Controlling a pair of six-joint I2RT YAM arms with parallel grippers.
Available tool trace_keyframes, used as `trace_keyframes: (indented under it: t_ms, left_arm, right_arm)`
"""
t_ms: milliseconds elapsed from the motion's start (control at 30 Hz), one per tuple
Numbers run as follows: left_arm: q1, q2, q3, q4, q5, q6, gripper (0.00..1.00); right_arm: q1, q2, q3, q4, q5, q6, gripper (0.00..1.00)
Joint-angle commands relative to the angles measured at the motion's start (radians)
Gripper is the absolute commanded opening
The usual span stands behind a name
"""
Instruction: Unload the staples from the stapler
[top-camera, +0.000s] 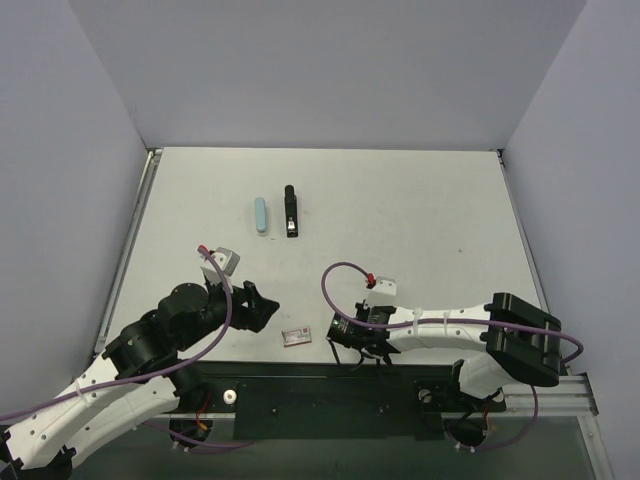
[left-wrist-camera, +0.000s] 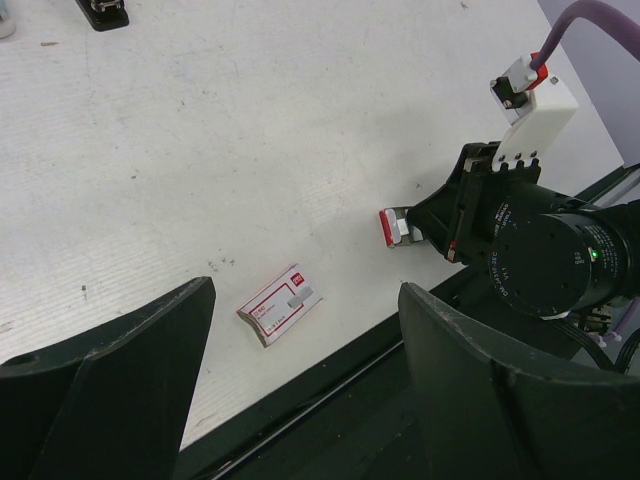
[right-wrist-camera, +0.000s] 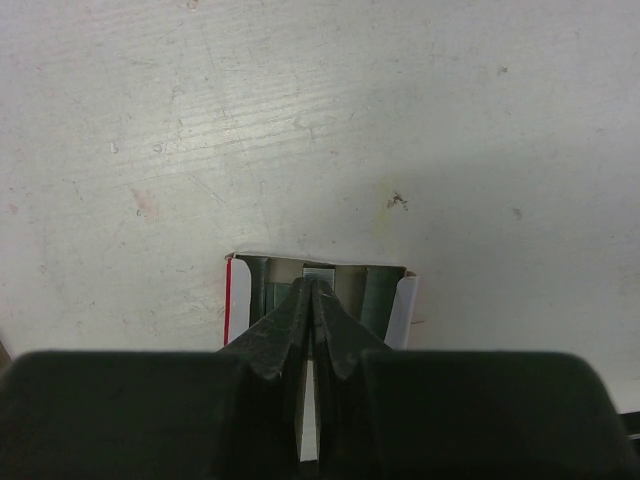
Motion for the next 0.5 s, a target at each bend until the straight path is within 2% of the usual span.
trace_keyframes:
  t_ms: [0, 467]
  left_arm:
    - [-0.003, -0.003, 0.006, 0.029, 0.006, 0.007, 0.85]
    - [-0.003, 0.005, 0.006, 0.031, 0.008, 0.007, 0.85]
  right_arm:
    - [0.004, 0.000, 0.015, -0.044, 0.001, 0.000, 0.00]
    - [0.006, -0.130, 0.002, -0.098, 0.038, 0.003, 0.00]
